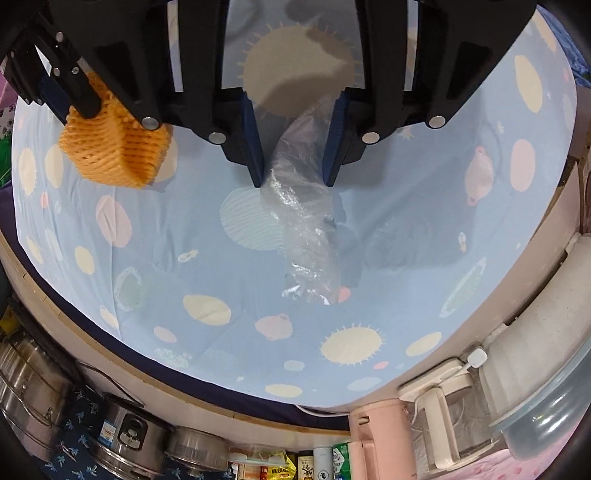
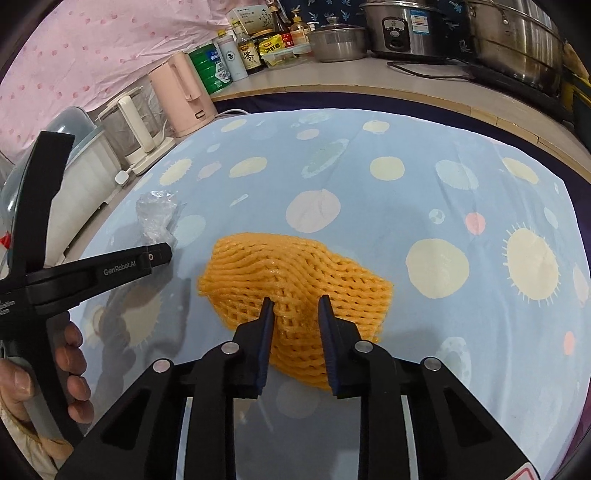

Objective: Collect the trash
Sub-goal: 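Grasp the clear plastic bag with the left gripper while the right gripper grasps the orange foam net, then carry the plastic bag and foam net over the pink bin and open both grippers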

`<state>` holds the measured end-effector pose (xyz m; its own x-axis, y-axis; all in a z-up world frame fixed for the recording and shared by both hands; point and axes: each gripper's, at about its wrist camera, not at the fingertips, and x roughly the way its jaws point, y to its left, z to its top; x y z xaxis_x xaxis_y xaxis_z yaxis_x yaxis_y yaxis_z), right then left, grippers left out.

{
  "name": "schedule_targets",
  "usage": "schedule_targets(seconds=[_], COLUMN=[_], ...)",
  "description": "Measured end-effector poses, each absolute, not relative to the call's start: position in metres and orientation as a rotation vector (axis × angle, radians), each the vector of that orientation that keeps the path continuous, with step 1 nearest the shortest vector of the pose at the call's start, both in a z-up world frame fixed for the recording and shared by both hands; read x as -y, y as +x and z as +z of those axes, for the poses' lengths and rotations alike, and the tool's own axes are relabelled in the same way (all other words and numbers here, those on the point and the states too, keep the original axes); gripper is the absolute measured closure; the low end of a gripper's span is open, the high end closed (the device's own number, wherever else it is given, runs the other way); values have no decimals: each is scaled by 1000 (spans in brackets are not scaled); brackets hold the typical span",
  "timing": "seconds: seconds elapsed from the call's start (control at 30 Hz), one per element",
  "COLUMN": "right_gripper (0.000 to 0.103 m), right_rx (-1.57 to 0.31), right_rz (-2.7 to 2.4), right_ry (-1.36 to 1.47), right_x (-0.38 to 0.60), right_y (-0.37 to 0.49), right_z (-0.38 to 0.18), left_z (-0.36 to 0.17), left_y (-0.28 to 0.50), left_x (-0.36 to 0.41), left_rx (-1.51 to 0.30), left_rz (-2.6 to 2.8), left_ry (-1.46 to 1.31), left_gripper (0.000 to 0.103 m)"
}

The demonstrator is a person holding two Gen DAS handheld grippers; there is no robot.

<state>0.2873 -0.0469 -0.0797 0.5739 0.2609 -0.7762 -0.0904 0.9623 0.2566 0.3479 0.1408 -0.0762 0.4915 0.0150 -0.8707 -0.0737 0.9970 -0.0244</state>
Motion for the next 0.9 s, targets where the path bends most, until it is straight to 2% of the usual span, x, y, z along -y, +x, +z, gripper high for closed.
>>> schedule_targets(seconds=[0.13,0.33,0.9], right_gripper=[87,90,90], right_rx=[-921,-884,-757], right_rz=[205,204,103], right_ry=[213,236,309], right_x=[54,68,152], right_y=[277,253,146], right_z=[-71,-51,6], left_z=[-72,-54,5], left_y=[338,314,205], left_x=[-136,-127,-36], left_rx=[-1049,-1033,-974], left_rz=[44,11,-226], left_ry=[-52,-53,-18], left_gripper=[82,89,89])
